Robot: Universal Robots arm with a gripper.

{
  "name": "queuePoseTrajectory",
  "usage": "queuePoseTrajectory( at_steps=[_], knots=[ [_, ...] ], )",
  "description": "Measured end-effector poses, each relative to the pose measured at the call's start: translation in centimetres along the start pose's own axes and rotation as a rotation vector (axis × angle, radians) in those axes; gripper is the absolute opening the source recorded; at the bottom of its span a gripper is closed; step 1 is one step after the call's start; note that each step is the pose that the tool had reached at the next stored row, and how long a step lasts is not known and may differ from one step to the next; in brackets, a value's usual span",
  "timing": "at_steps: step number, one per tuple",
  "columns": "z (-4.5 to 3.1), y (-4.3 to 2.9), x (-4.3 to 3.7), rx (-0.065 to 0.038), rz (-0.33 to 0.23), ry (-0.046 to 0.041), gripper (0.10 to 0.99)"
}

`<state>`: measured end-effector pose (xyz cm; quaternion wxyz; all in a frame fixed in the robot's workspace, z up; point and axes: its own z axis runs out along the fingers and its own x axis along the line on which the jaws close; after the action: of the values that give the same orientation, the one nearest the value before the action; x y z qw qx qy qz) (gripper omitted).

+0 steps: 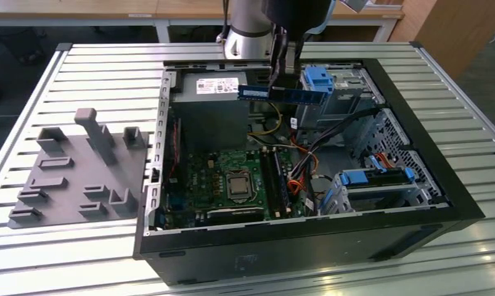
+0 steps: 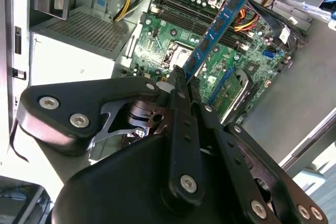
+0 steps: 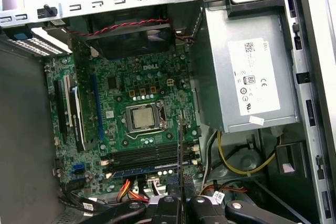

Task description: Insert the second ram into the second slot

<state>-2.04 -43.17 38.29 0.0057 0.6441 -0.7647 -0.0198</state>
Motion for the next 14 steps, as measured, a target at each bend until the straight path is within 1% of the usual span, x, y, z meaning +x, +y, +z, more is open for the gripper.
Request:
queuePoseTrajectory(
  at_steps=[14],
  knots=[
    [0.00, 0.00, 0.01, 0.001, 0.037, -0.0015, 0.137]
  ],
)
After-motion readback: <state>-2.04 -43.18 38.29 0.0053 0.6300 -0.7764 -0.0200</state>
